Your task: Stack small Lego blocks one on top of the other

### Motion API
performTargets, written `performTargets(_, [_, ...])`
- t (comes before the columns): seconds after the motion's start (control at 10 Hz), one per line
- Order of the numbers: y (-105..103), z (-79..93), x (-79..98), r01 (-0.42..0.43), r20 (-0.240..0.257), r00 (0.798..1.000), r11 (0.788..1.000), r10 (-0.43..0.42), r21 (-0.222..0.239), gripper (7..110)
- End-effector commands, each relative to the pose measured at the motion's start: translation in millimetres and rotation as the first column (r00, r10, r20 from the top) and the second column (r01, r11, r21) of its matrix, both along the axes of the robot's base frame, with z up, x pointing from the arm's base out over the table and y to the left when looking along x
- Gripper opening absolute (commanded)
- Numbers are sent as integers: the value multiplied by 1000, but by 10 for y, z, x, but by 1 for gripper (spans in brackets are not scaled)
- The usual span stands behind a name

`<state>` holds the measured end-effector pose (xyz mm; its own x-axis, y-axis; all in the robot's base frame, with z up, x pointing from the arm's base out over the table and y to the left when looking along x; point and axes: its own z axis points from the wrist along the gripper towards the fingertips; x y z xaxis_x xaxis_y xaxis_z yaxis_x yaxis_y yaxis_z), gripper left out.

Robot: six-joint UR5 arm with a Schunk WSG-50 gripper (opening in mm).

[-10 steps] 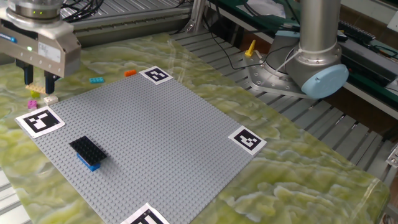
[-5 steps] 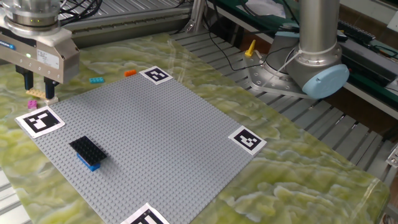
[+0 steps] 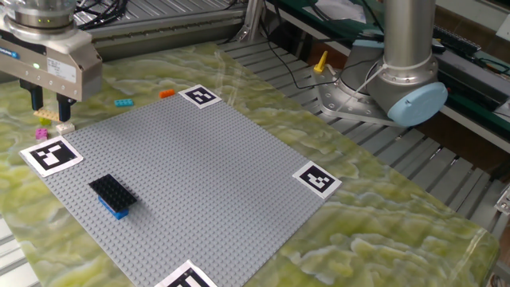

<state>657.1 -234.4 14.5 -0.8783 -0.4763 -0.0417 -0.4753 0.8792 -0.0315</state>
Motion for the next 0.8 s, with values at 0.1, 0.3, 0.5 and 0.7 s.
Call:
performTargets(0.1, [-65,32,105,-27,16,1000,1000,27,15,7])
performTargets(0.3, [-84,2,130,-56,19,998,998,56,16,7])
performTargets(0.5, [-91,-42,37,-62,-11,998,998,62,19,7])
performTargets(0.7, [-195,-93,-74,-66,-40,997,998,65,-15,7])
